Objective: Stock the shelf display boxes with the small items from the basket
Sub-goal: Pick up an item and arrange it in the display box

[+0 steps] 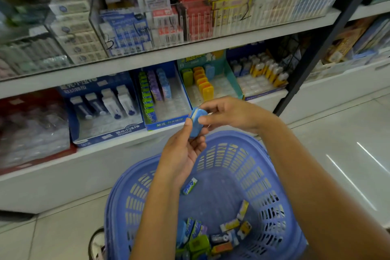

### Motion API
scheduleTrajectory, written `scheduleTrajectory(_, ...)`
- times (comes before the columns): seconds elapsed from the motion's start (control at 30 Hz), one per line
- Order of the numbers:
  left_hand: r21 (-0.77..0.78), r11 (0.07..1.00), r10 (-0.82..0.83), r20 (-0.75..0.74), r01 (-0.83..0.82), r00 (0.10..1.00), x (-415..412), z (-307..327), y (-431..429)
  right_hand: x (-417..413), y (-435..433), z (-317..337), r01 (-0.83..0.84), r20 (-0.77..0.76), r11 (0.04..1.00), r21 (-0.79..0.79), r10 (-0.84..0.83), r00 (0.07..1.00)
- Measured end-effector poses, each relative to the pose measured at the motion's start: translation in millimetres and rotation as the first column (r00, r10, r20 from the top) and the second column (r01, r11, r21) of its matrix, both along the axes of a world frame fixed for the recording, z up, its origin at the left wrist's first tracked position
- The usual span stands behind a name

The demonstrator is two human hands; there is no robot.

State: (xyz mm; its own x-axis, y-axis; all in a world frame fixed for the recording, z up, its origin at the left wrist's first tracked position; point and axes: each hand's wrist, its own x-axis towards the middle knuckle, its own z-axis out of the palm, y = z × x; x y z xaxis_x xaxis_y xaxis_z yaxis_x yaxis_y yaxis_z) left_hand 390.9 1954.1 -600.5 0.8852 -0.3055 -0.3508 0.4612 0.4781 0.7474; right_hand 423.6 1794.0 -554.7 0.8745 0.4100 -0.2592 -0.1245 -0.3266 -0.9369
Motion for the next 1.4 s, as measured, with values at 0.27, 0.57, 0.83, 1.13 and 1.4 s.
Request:
scheduleTrajectory(0.27,0.218,0.976,-0.053,0.168,0.015,0.984,17,8,-24,14,-16,-16,0.316,0.162,0.938,0.144,-0.338,0.927)
scheduleTrajectory(0.57,0.942,0.293,-0.665,0.325,-0.164,0.673,41,-13,-36,100,-58,-21,0.609,0.569,0.769,-0.194,-0.418,0.708)
scheduleTrajectory(0.83,0.936,0.277,-0.667,0.351,-0.218,0.657,40,-28,-38,133,-60,-28,0.386,0.557,0.729,-0.565,-0.009,0.831)
scheduleTrajectory(1.13,0.933,0.297,-0.662,0.354,-0.201,0.661,39,-30,-37,145,-58,-16,0.278,0.418,0.660,-0.698,0.060,0.906)
scheduleTrajectory(1.4,0.899,0.409,-0.587,0.389,-0.155,0.710,25,-26,-23,129,-47,-31,0.492,0.379,0.747,-0.447,-0.341,0.860)
